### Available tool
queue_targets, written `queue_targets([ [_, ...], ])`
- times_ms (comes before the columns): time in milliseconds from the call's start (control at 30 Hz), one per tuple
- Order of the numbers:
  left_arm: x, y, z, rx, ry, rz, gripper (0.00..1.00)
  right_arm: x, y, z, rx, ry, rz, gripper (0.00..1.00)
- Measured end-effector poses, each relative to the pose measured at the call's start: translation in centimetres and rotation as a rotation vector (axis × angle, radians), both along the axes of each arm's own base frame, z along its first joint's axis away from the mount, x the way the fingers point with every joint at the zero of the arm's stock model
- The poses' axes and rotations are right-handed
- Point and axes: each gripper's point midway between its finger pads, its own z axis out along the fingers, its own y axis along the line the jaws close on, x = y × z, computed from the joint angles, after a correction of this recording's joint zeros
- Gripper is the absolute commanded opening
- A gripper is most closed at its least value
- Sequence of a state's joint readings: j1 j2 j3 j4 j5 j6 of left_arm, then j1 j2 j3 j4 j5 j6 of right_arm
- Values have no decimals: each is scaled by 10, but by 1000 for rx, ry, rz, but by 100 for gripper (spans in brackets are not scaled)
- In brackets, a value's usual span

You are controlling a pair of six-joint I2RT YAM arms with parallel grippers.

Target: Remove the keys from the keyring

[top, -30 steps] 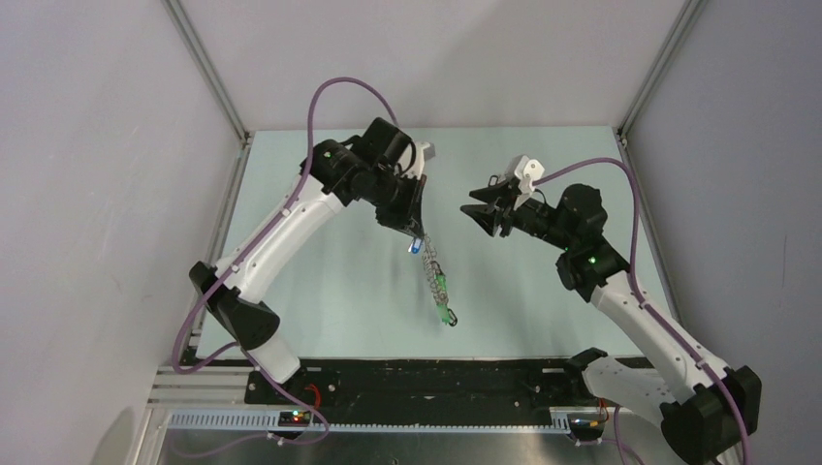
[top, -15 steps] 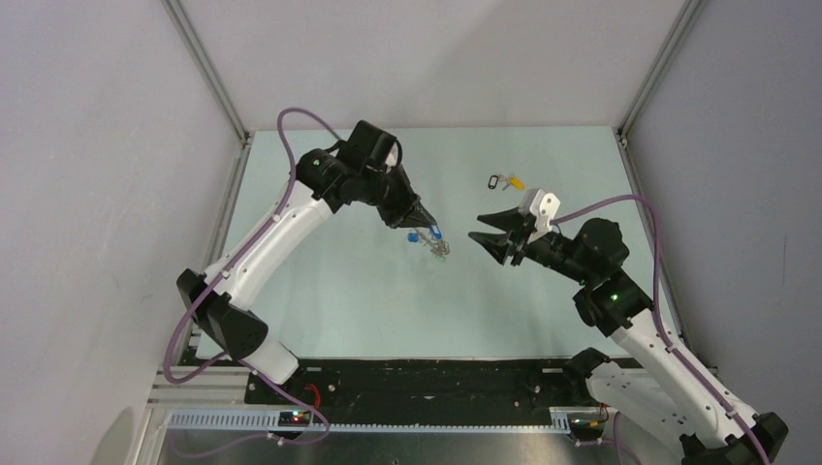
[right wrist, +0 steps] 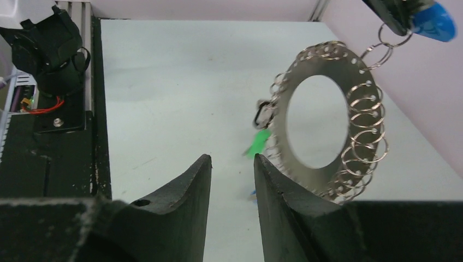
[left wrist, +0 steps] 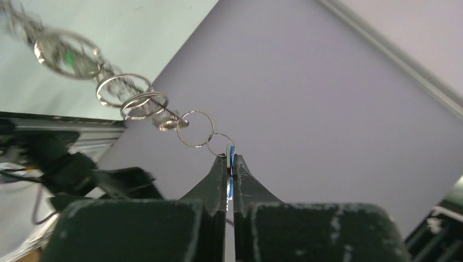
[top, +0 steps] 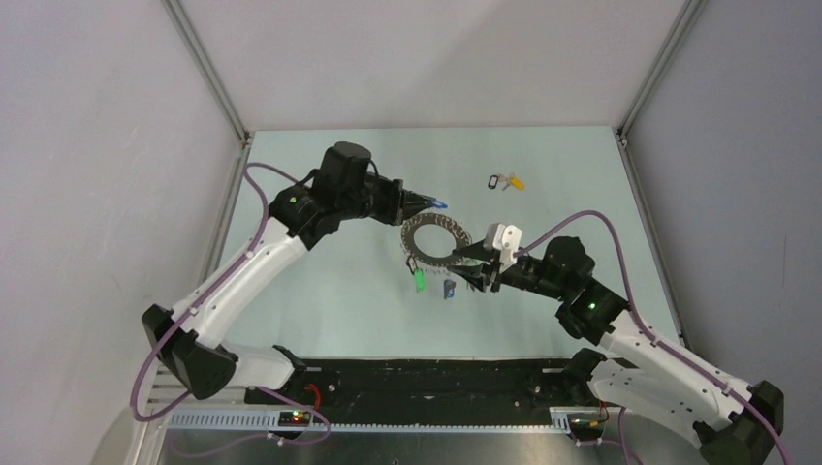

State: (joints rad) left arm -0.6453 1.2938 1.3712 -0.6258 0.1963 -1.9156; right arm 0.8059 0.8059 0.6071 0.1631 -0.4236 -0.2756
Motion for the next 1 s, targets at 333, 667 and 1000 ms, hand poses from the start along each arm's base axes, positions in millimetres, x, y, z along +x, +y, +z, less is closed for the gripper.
queue_targets([
  [333, 25, 11, 5, -88, 17, 150, 0, 39, 26, 18, 100, -151, -93, 36],
  [667, 28, 10, 5, -102, 29, 149, 0, 92, 35, 29, 209, -223, -224, 34],
  [1000, 27, 9, -8, -96, 53, 148, 0, 108, 36, 65, 306, -292, -274, 30],
])
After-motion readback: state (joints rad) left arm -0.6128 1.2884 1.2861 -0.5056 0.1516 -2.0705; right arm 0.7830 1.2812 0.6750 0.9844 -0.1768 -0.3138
